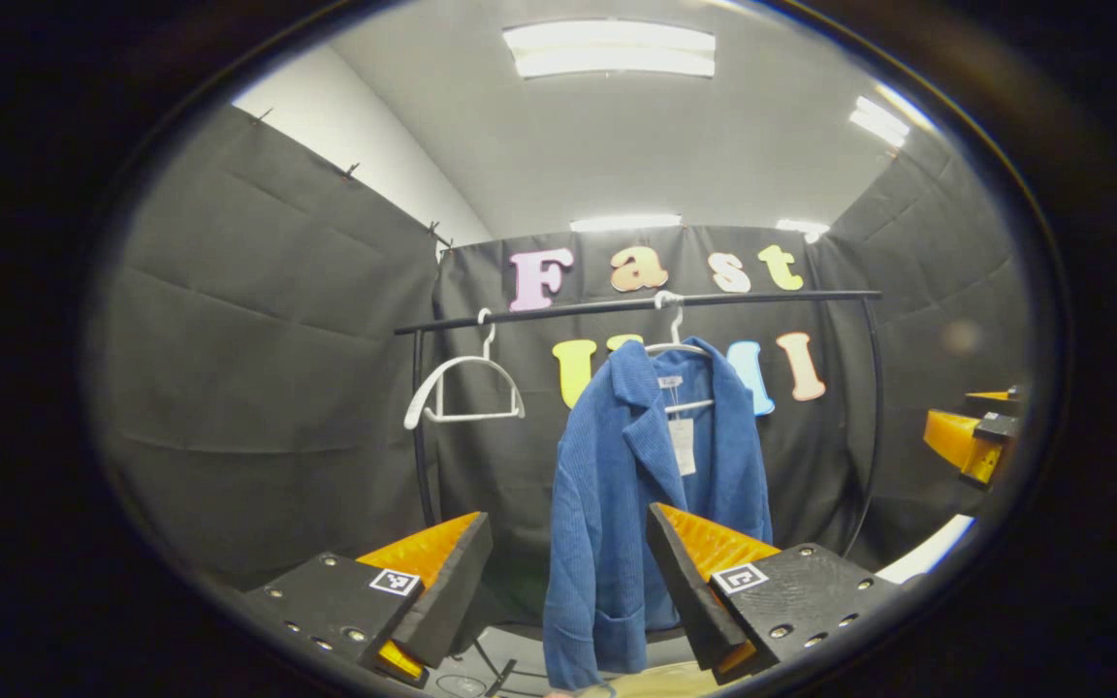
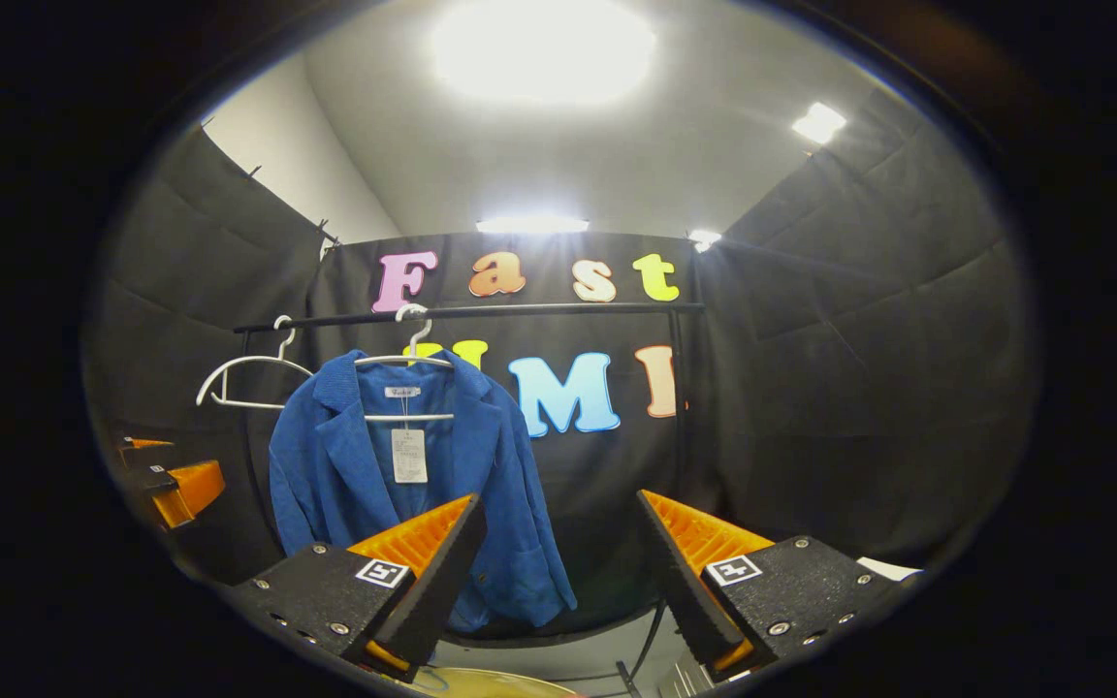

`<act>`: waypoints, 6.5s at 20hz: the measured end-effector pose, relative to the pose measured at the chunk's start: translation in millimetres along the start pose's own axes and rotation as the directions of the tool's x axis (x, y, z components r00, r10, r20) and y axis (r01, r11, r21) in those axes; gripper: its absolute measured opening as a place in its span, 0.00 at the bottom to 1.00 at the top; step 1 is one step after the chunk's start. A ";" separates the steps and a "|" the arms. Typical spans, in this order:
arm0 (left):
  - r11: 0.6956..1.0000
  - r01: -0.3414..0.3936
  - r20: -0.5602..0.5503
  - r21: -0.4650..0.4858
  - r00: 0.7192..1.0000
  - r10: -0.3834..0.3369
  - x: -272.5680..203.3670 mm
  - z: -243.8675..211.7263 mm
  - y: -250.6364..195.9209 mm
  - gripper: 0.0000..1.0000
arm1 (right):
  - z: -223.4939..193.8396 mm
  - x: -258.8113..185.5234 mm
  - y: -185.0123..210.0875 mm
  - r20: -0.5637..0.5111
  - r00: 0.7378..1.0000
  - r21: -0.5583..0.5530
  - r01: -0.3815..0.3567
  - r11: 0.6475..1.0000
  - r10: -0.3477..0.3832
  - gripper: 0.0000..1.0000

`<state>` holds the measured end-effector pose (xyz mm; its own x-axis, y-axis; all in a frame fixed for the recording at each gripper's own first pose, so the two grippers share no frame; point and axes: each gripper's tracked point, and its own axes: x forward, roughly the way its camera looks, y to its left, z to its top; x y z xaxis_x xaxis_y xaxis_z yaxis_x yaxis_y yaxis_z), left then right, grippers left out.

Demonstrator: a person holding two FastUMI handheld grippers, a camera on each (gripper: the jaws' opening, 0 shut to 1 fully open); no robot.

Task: Grasp the clothes on the hanger with both hands and then place them into the laundry hamper below.

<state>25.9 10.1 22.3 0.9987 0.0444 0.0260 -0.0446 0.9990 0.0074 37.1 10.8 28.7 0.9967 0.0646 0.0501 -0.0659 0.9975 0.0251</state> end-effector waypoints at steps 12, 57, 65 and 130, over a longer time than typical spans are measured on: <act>0.999 -0.018 0.039 -0.029 0.999 0.019 61.6 41.6 -58.4 0.99 | 32.9 97.9 21.2 0.039 0.985 0.044 -0.168 0.985 0.166 0.95; 0.960 -0.279 -0.144 0.025 0.949 0.279 228.6 -67.8 -79.5 0.61 | -91.6 313.8 123.2 -0.139 0.902 0.082 -0.400 0.913 0.408 0.59; 0.974 -0.224 -0.159 -0.038 0.963 0.216 224.5 -66.9 -71.9 0.07 | -65.2 301.9 130.4 -0.071 0.894 0.052 -0.440 0.896 0.443 0.04; 0.996 -0.081 -0.097 -0.019 0.992 0.079 235.7 -24.9 54.9 0.05 | -48.8 399.8 20.4 0.019 0.971 -0.245 -0.226 0.943 0.237 0.04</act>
<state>259.6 75.6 4.0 0.9897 0.1241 -0.0708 -0.1253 0.9920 -0.0136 436.6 58.3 0.4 0.9515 0.2988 0.0734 -0.2751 0.9330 -0.2321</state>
